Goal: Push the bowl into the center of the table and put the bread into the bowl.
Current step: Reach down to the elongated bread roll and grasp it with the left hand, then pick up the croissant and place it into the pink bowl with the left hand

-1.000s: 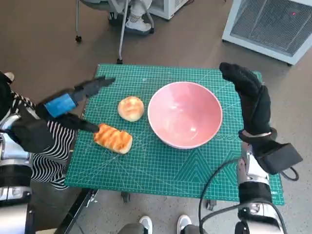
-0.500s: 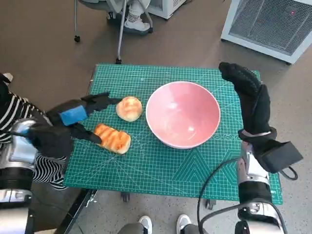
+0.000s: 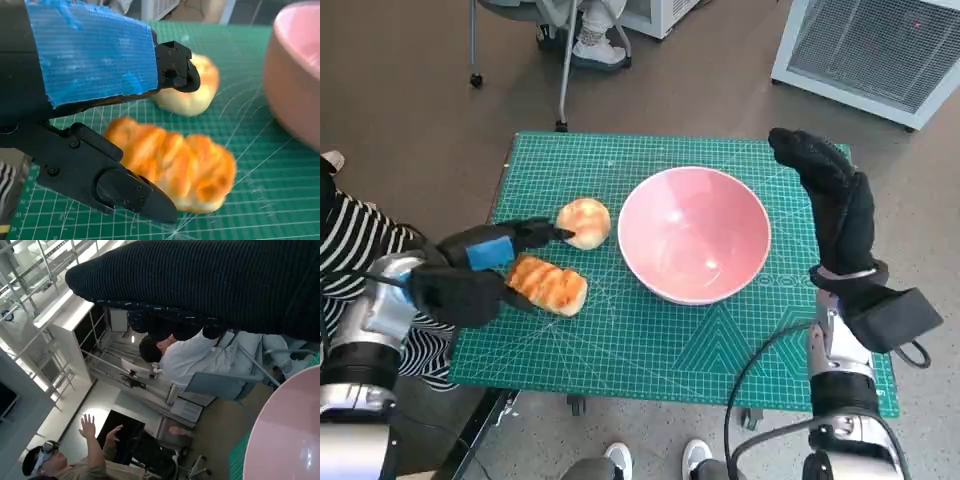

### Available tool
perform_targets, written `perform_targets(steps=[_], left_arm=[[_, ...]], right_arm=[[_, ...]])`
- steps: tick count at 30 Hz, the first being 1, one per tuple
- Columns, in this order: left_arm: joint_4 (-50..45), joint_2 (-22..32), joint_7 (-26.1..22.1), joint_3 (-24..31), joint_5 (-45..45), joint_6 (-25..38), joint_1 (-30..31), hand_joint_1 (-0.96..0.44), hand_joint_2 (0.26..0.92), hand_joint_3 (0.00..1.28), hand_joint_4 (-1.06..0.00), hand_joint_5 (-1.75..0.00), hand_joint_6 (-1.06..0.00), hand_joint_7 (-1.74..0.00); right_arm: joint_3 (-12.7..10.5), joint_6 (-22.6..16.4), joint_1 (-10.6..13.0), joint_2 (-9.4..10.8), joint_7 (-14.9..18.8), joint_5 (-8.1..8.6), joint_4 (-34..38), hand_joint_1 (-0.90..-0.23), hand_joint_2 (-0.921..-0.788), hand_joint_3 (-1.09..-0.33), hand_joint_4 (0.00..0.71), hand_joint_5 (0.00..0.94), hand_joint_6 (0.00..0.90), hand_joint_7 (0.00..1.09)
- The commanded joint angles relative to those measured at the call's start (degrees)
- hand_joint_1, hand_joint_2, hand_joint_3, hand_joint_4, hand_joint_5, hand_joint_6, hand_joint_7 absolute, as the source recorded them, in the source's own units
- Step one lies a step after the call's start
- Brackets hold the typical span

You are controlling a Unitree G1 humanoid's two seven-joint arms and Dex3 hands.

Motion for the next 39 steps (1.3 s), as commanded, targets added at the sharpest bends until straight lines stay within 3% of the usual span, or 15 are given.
perform_targets(steps=[1, 11, 14, 17, 19, 22, 24, 27, 29, 32, 39], left_arm=[[3.7, -1.2, 3.6, -3.1, 3.5, -0.7, -2.0, -0.53, 0.784, 0.00, -0.13, -0.02, -0.02, -0.52], [9.8, -3.5, 7.5, -8.2, 8.4, 2.4, -4.5, -0.50, 0.765, 0.00, -0.18, -0.04, -0.03, -0.59], [12.7, -5.3, 9.3, -9.4, 9.0, 3.9, -5.1, -0.41, 0.744, 0.00, -0.28, -0.09, -0.09, -0.66], [13.4, -5.7, 10.9, -9.9, 9.1, 4.3, -5.1, -0.30, 0.741, 0.05, -0.30, -0.40, -0.18, -0.77], [13.3, -5.7, 11.4, -9.9, 8.8, 4.1, -5.0, -0.25, 0.699, 0.18, -0.31, -0.62, -0.23, -0.85], [12.9, -5.5, 11.0, -9.4, 7.7, 3.3, -4.7, -0.18, 0.543, 0.57, -0.38, -0.95, -0.32, -1.01], [12.3, -5.2, 10.8, -9.0, 7.0, 2.6, -4.5, -0.16, 0.507, 0.67, -0.43, -1.06, -0.36, -1.07], [11.0, -4.5, 10.6, -8.5, 5.9, 1.1, -4.2, -0.05, 0.695, 0.48, -0.58, -1.24, -0.45, -1.18], [9.8, -3.9, 10.6, -8.2, 5.2, 0.1, -4.0, -0.03, 0.723, 0.46, -0.62, -1.29, -0.49, -1.20], [6.7, -2.6, 9.4, -7.0, 3.4, -1.7, -3.5, -0.01, 0.685, 0.54, -0.66, -1.35, -0.53, -1.21], [-3.8, 0.1, 4.8, -2.7, -3.4, -4.6, -0.8, 0.00, 0.663, 0.58, -0.67, -1.37, -0.55, -1.22]], right_arm=[[0.0, 0.9, 0.8, -0.7, 0.5, 0.75, 0.0, -0.755, -0.921, -0.760, 0.149, 0.004, 0.122, 0.32], [0.0, 1.0, 1.2, -1.0, 0.8, 0.96, -0.6, -0.757, -0.921, -0.757, 0.151, 0.004, 0.116, 0.33], [0.0, 1.3, 1.4, -1.1, 1.0, 1.14, -1.1, -0.758, -0.921, -0.757, 0.151, 0.003, 0.112, 0.34], [0.0, 1.5, 1.5, -1.2, 1.2, 1.33, -1.3, -0.757, -0.921, -0.757, 0.152, 0.003, 0.110, 0.34], [0.0, 1.6, 1.6, -1.2, 1.2, 1.35, -1.6, -0.756, -0.921, -0.756, 0.152, 0.003, 0.109, 0.34], [0.0, 1.8, 1.7, -1.3, 1.2, 1.43, -1.8, -0.753, -0.921, -0.756, 0.152, 0.003, 0.107, 0.35], [0.1, 1.8, 1.8, -1.3, 1.2, 1.50, -1.9, -0.753, -0.921, -0.756, 0.152, 0.003, 0.106, 0.35], [0.1, 2.0, 1.8, -1.4, 1.2, 1.60, -2.0, -0.751, -0.921, -0.755, 0.152, 0.003, 0.104, 0.35], [0.2, 2.0, 1.9, -1.4, 1.2, 1.68, -2.1, -0.751, -0.921, -0.755, 0.152, 0.003, 0.103, 0.36], [0.3, 2.1, 2.0, -1.5, 1.3, 1.86, -2.3, -0.751, -0.921, -0.755, 0.152, 0.002, 0.102, 0.36], [0.2, 2.4, 2.3, -1.6, 1.4, 2.04, -2.6, -0.738, -0.921, -0.755, 0.152, 0.002, 0.097, 0.37]])
